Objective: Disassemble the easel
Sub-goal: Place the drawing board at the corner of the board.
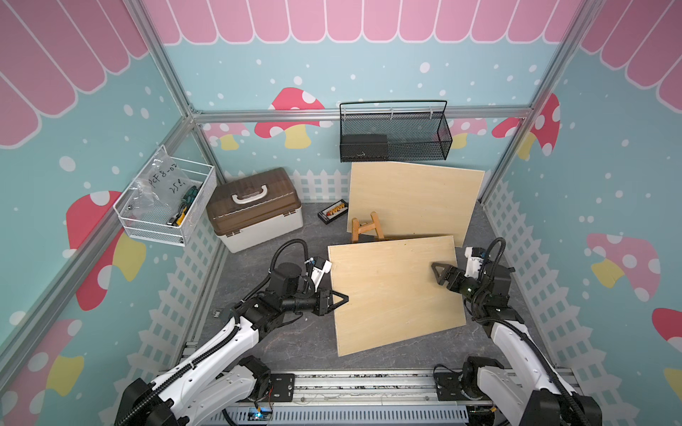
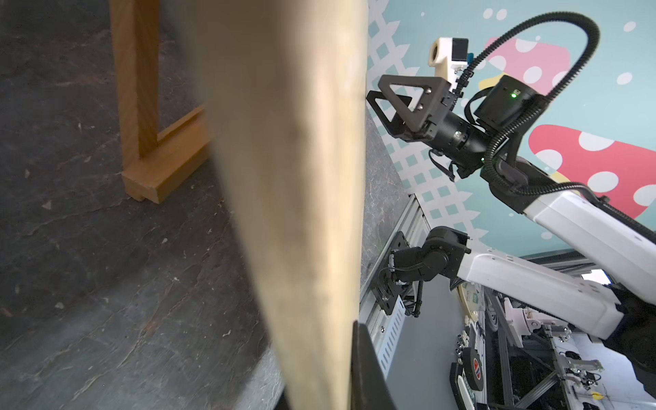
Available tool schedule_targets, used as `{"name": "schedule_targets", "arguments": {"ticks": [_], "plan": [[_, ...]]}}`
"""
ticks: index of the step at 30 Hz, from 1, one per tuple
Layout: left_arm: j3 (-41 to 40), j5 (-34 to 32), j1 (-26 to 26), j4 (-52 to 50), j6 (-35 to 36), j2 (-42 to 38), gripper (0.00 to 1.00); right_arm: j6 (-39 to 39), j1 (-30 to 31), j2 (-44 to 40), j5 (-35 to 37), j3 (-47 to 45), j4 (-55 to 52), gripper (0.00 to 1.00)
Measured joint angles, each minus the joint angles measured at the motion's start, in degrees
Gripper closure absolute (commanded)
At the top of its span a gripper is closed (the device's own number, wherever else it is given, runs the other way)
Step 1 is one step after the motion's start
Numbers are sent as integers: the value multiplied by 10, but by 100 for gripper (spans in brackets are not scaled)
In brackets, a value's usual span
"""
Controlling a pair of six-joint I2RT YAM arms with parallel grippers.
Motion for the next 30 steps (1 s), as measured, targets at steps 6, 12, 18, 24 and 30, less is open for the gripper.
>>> {"name": "schedule_targets", "arguments": {"ticks": [6, 12, 18, 24, 30], "plan": [[-3, -3, -1, 9, -20, 16, 100, -52, -30, 54, -12, 61, -105, 5], [-3, 2, -4, 28, -18, 32, 100, -94, -51, 103, 1, 143, -181, 5], [-3, 2, -20, 47, -31, 48, 100, -114, -51, 129, 5, 217, -214, 5], [-3, 3, -55, 83, -68, 90, 100, -113, -51, 141, 3, 250, -223, 5], [-3, 6, -80, 120, -118, 139, 100, -100, -47, 145, 1, 254, -215, 5]]}}
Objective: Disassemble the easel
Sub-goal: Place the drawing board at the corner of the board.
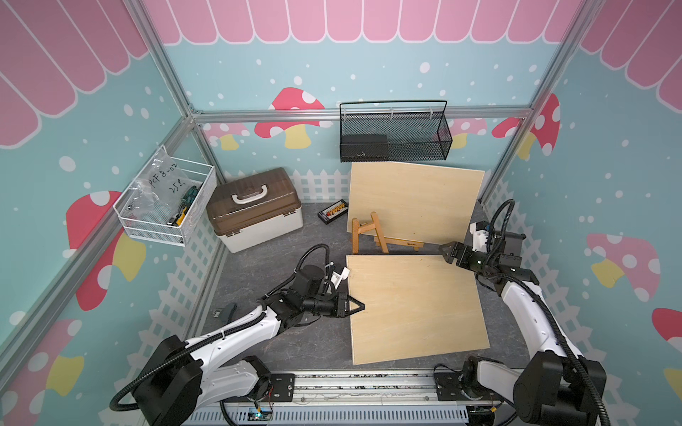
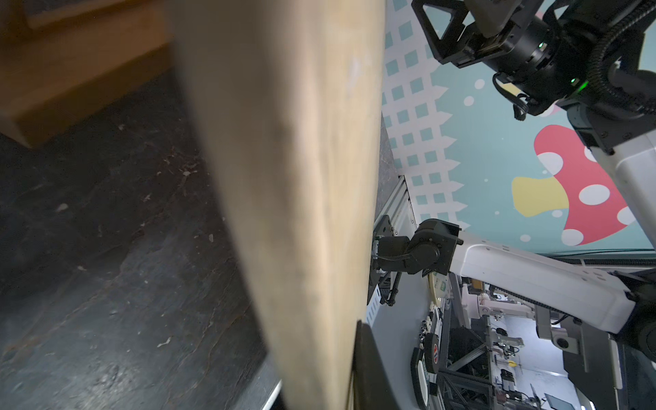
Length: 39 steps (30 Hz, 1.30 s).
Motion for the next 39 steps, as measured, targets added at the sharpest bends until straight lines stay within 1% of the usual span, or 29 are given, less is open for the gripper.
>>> {"name": "schedule_targets", "arguments": {"ticks": [5, 8, 12, 15, 19, 25, 32, 39], "plan": [[0, -3, -17, 40, -38, 37, 100, 30, 26, 0, -3, -1, 31, 5], [0, -9, -31, 71, -61, 63, 100, 52, 63, -3, -1, -12, 58, 5], [0, -17, -54, 115, -87, 103, 100, 89, 122, -15, 3, -47, 97, 6], [2, -23, -69, 148, -106, 131, 100, 119, 146, -31, 4, -82, 126, 6], [4, -33, -85, 182, -130, 161, 100, 143, 156, -43, 5, -108, 145, 6], [14, -57, -117, 237, -163, 208, 100, 162, 164, -63, 6, -121, 157, 6], [25, -83, -147, 315, -201, 271, 100, 171, 167, -82, 6, -133, 165, 6], [28, -105, -165, 377, -227, 314, 100, 175, 170, -85, 5, -138, 164, 6]]}}
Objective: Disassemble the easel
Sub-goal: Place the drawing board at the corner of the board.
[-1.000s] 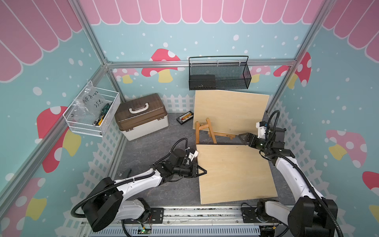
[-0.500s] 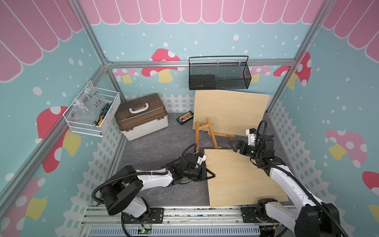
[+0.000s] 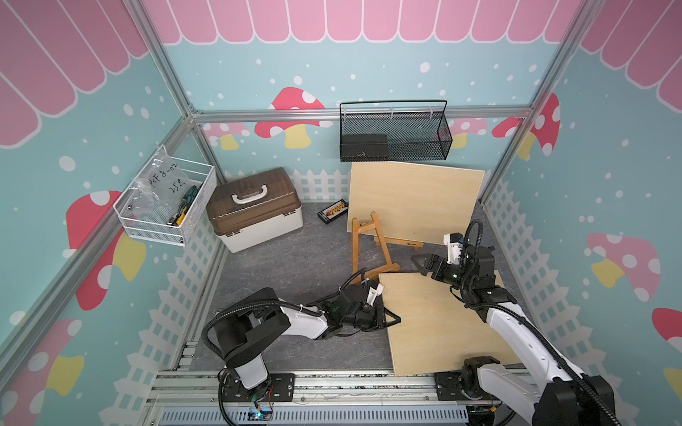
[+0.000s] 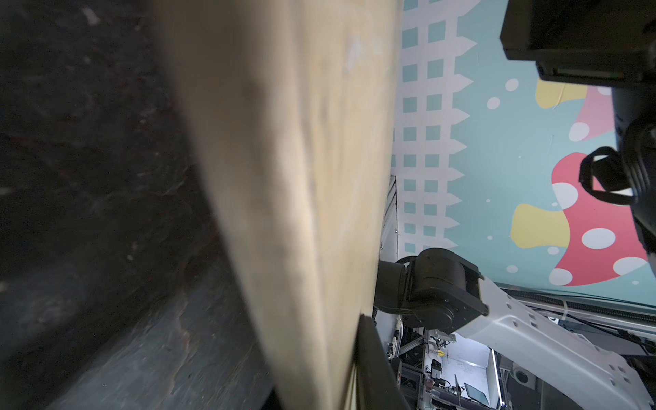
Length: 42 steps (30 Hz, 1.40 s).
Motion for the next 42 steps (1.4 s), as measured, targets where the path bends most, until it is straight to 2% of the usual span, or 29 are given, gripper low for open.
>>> {"name": "schedule_targets", "arguments": {"ticks": [11, 17, 23, 30, 39, 40, 42], "plan": [[37, -4, -3, 38, -13, 60, 100, -2, 0, 0, -2, 0, -2, 6], [41, -8, -4, 30, -12, 64, 77, -4, 0, 0, -2, 0, -2, 5], [45, -52, -3, -42, 2, 87, 68, -4, 0, 0, -2, 0, -2, 5], [61, -70, 1, -64, 26, 87, 61, -4, 0, 0, -2, 0, -2, 5], [80, -83, 2, -94, 55, 79, 39, -4, 0, 0, 1, 0, -3, 4], [80, -84, 3, -99, 59, 75, 31, -4, 0, 0, 2, 0, -2, 4], [82, -88, 3, -109, 64, 66, 26, -4, 0, 0, 4, 0, -2, 4]]}}
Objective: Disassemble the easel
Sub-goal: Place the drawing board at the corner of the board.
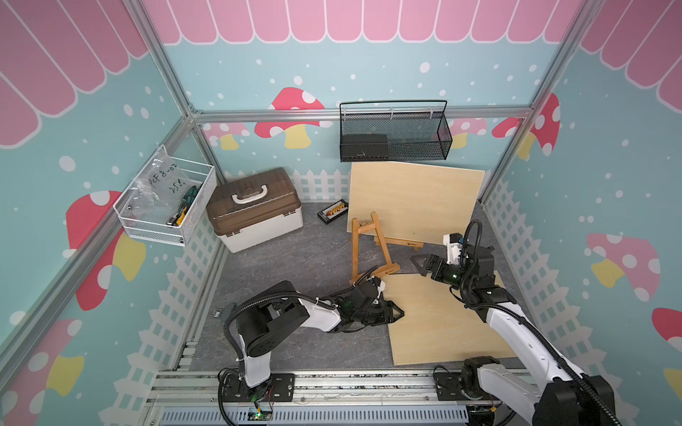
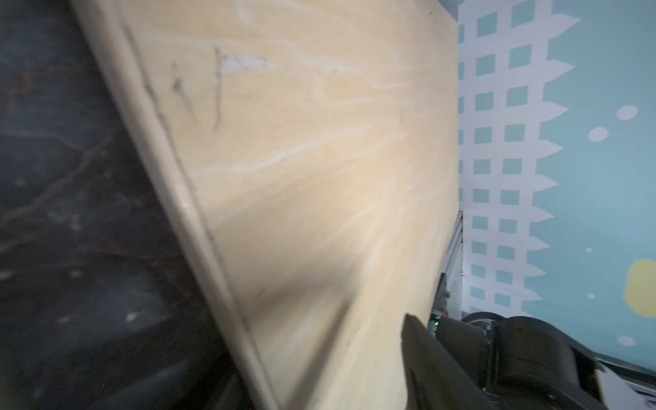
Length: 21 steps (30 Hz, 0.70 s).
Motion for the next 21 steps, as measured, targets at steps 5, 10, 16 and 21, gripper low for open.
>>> {"name": "schedule_targets", "arguments": {"ticks": [5, 10, 16, 21], "plan": [[1, -16, 4, -43, 16, -24, 20, -2, 0, 0, 9, 0, 0, 3], [0, -39, 8, -115, 40, -58, 18, -17, 1, 7, 20, 0, -1, 0], [-2, -80, 16, -221, 86, -131, 17, -70, 31, 40, 76, 15, -32, 0], [-12, -105, 48, -287, 128, -216, 17, -122, 79, 87, 132, 42, -41, 0]]}}
